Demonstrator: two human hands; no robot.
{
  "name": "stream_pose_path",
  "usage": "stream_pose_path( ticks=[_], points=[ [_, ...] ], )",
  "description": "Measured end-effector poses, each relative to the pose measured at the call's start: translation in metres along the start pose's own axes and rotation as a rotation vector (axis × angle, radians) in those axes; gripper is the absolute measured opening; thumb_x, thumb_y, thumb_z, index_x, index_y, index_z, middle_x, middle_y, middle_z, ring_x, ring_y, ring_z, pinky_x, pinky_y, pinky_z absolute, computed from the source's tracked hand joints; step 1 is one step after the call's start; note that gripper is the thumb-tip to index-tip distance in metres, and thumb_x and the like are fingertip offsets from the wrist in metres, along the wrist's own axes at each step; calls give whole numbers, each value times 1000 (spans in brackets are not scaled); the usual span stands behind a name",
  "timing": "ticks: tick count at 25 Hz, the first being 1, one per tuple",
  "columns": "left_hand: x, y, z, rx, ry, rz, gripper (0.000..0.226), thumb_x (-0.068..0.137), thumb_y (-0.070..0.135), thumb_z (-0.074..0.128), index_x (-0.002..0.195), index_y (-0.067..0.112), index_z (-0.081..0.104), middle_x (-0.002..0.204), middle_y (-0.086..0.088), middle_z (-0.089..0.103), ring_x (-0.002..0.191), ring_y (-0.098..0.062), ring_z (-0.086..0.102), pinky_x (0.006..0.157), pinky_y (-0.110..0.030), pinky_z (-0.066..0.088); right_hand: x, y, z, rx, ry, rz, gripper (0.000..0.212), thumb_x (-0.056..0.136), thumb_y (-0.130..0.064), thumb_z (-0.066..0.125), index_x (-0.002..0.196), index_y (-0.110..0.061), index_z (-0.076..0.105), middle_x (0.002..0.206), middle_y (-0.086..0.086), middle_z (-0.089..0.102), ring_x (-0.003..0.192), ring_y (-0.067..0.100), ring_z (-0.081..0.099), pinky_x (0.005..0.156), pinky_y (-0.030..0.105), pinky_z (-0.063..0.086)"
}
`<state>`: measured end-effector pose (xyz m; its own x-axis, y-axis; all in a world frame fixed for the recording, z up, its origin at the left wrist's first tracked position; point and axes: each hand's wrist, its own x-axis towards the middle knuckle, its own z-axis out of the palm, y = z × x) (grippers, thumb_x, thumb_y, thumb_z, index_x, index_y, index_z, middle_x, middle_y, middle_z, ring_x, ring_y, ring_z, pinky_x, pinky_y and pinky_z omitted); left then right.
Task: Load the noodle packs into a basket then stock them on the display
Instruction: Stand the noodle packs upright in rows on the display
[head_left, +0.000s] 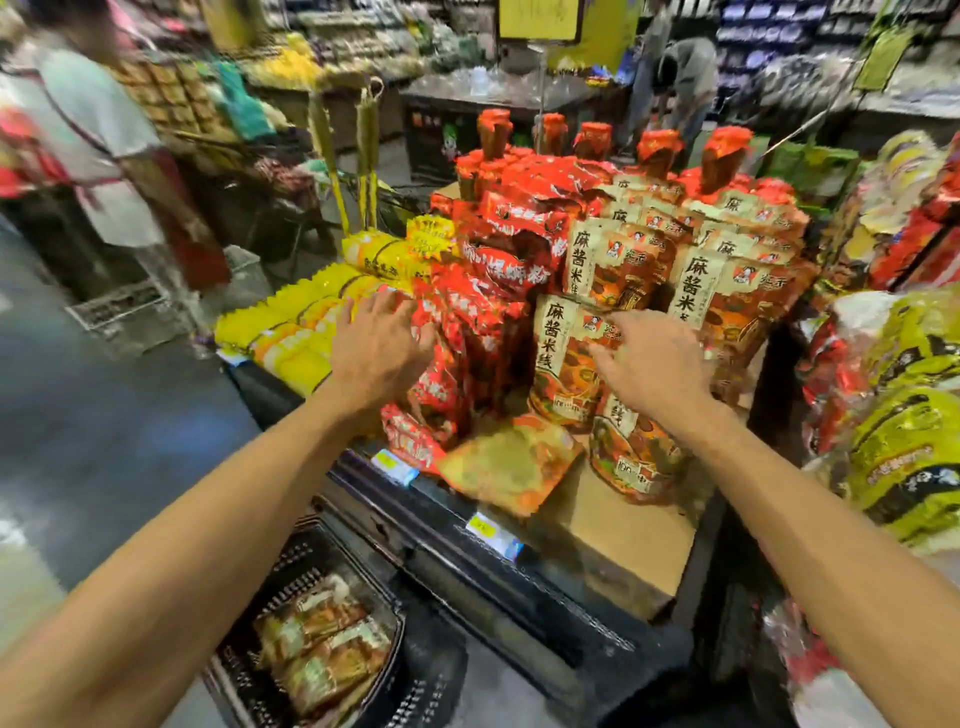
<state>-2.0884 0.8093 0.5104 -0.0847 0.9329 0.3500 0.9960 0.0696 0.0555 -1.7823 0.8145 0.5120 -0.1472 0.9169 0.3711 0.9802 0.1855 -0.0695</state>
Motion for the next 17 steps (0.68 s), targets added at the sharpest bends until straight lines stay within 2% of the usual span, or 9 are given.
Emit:
stream_pose_path(
  ticks=[2,5,7,11,17],
  points=[
    [-16,-30,-7,18,-4,-58,51,99,52,43,136,21,59,150,-11,50,139,-31,44,118,-51,26,7,-31,-1,15,27,-67,51,96,-49,52,129,-12,63,124,11,68,121,32,58,111,49,37],
    [-54,-83,-14,43,-28,-129,56,95,55,38,129,19,63,146,-12,54,136,-32,48,115,-51,29,8,-91,2,-34,95,-223,47,94,-50,55,116,-10,67,106,10,69,106,33,61,99,49,43],
    [-83,-122,-17,76,-62,-176,57,95,57,35,126,19,64,141,-10,56,133,-30,49,114,-51,30,4,-133,6,5,116,-281,46,91,-48,60,110,-7,68,102,13,69,101,36,63,95,50,46],
    [-129,-196,-19,105,-128,-252,55,100,55,36,136,20,59,144,-9,53,138,-27,44,118,-51,23,-5,-203,22,98,41,-319,56,91,-52,49,119,-8,67,113,14,69,109,36,62,103,51,43],
    [-161,-287,-15,129,-145,-274,59,101,55,35,144,19,52,156,-10,43,146,-25,34,122,-51,16,-35,-274,49,102,-55,-281,59,93,-57,44,124,-11,65,118,11,69,112,33,61,105,48,42]
  ],
)
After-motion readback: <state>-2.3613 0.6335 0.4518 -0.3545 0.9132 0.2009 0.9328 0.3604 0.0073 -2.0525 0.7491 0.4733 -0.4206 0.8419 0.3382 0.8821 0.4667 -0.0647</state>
